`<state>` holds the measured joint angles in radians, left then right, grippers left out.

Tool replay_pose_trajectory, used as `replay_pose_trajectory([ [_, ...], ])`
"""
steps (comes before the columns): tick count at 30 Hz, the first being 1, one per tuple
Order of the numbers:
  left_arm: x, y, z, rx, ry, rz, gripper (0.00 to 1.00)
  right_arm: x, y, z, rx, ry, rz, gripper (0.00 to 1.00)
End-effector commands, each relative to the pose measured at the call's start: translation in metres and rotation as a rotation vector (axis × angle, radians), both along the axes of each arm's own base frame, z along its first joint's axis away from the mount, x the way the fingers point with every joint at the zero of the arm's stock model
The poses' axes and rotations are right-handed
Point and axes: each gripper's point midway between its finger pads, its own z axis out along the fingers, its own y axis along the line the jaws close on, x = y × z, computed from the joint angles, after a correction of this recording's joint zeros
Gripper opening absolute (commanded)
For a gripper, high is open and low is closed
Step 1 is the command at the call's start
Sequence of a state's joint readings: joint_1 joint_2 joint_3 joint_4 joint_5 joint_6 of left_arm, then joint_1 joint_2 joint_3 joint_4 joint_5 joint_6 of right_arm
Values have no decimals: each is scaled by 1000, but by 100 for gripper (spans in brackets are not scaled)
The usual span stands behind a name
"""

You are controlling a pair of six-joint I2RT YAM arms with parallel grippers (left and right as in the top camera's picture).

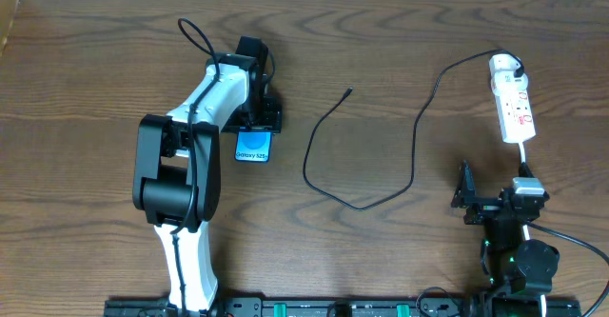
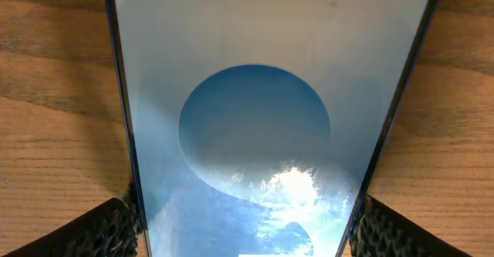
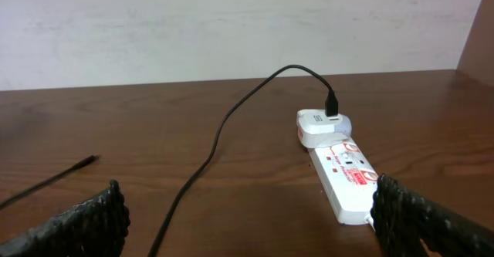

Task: Plug charger to phone and switch on socket
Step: 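Close the left gripper on the phone's long sides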

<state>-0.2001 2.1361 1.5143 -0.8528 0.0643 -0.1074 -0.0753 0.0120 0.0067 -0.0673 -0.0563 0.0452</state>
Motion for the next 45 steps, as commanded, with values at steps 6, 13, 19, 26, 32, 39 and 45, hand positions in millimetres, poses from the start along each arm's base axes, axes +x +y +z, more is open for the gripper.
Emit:
replay_pose_trajectory([
  [6, -16, 8, -29, 41, 82, -7, 79, 0, 3, -1, 13, 1, 11, 99],
  [13, -15, 8, -30, 41, 79, -6, 77, 0, 3, -1, 13, 1, 11, 99],
  [19, -14, 7, -30, 40, 74, -6, 74, 0, 3, -1, 13, 1, 11, 99],
  [26, -13, 7, -29, 39, 70, -6, 74, 0, 3, -1, 14, 1, 11, 99],
  [32, -7, 6, -26, 35, 50, -6, 74, 0, 3, -1, 13, 1, 11, 99],
  [39, 6, 3, -12, 28, 14, -6, 74, 0, 3, -1, 14, 1, 11, 99],
  [45, 9, 2, -3, 23, -8, -5, 73, 0, 3, -1, 13, 1, 11, 99],
])
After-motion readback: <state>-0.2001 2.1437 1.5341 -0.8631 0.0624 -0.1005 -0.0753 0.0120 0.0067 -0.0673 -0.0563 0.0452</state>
